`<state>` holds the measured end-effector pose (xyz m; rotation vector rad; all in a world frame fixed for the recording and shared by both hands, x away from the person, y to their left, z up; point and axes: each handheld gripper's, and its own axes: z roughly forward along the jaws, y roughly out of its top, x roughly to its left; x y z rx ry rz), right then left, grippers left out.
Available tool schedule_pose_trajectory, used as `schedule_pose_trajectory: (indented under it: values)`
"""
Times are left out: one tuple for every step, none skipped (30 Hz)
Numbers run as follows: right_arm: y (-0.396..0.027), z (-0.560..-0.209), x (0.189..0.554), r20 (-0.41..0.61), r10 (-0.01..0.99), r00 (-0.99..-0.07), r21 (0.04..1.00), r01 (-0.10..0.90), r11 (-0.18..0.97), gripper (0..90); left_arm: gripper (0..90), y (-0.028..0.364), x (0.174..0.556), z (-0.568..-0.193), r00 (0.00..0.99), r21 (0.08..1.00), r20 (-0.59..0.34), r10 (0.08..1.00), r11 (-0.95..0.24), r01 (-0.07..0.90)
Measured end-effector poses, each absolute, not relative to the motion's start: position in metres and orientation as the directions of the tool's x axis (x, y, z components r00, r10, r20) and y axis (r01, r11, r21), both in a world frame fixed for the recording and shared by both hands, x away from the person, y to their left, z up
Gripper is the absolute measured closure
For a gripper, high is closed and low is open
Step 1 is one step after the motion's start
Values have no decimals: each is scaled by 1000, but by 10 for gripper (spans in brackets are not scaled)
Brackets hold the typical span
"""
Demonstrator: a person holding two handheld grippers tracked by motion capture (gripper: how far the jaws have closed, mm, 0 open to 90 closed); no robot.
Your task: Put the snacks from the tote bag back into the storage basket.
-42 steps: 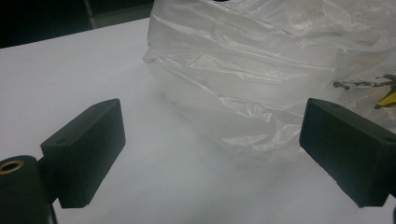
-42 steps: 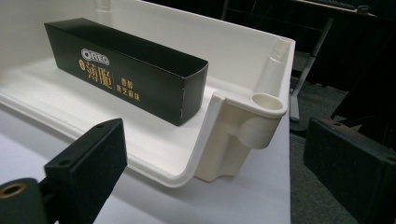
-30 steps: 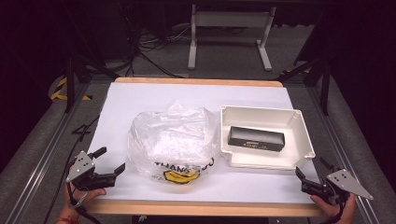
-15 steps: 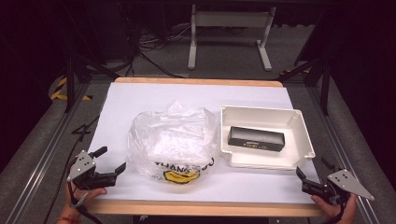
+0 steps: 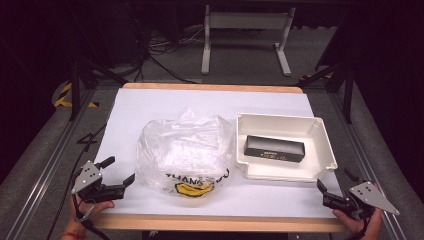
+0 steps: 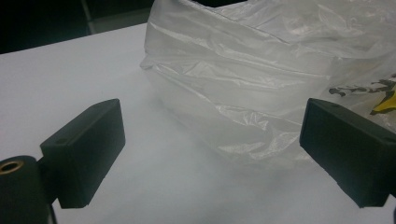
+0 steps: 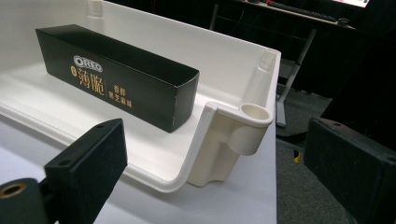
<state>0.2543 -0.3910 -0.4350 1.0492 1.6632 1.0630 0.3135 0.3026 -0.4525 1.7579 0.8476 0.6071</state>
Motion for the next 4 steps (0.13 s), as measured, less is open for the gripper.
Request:
schedule_pose_trajectory:
  values:
    - [-391, -435, 254, -222, 941, -257, 942, 192, 275, 67, 76, 303, 314, -452, 620, 945, 4, 785, -206, 255]
    - [-391, -434, 254, -222, 941, -256, 943, 191, 274, 67, 76, 303, 314, -452, 620, 945, 4, 785, -206, 255]
    - [-391, -434, 254, -222, 941, -256, 943, 191, 274, 67, 76, 303, 314, -452, 620, 945, 4, 785, -206, 255]
    - [-392, -434, 254, -216, 942, -258, 945, 190, 268, 67, 76, 303, 314, -451, 620, 941, 6, 785, -214, 262]
